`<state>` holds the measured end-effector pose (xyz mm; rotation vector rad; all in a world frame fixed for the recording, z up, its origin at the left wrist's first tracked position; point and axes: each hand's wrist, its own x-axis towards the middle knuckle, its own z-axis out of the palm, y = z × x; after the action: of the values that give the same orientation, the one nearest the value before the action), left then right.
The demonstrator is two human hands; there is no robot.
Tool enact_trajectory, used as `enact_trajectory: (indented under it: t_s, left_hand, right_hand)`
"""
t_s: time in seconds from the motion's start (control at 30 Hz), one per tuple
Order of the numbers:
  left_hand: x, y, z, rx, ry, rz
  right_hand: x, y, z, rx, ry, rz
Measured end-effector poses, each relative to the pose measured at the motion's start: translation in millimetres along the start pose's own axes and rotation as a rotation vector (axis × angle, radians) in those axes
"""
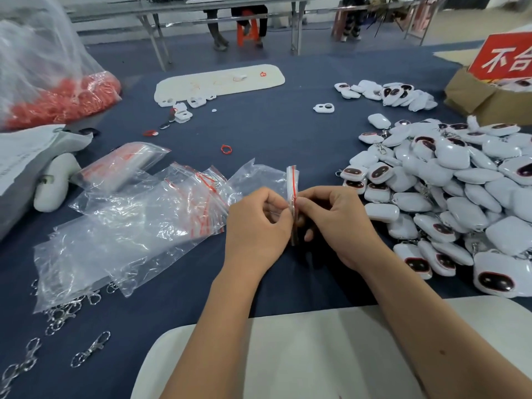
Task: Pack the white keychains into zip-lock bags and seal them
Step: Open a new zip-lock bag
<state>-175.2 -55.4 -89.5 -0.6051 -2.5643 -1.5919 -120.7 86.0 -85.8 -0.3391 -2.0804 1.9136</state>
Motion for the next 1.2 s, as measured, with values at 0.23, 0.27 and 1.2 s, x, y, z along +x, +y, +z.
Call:
enact_trajectory:
  t_s: [0.23, 0.27, 1.2]
  left_hand:
    - [-0.8, 1.9, -1.4, -0.033, -0.038, 0.021]
    - [-1.1, 2.5, -1.6, -0.032, -0.040, 0.018]
    - [3.2, -0.3, -5.4, -0.021, -0.141, 0.007]
  right_hand:
    - [-0.6, -1.6, 0.1, 0.025, -0.003, 0.012]
    - [-0.6, -1.5, 0.0, 0.023, -0.001, 0.010]
    - [-2.2, 0.7, 5.4, -0.121, 0.041, -0.028]
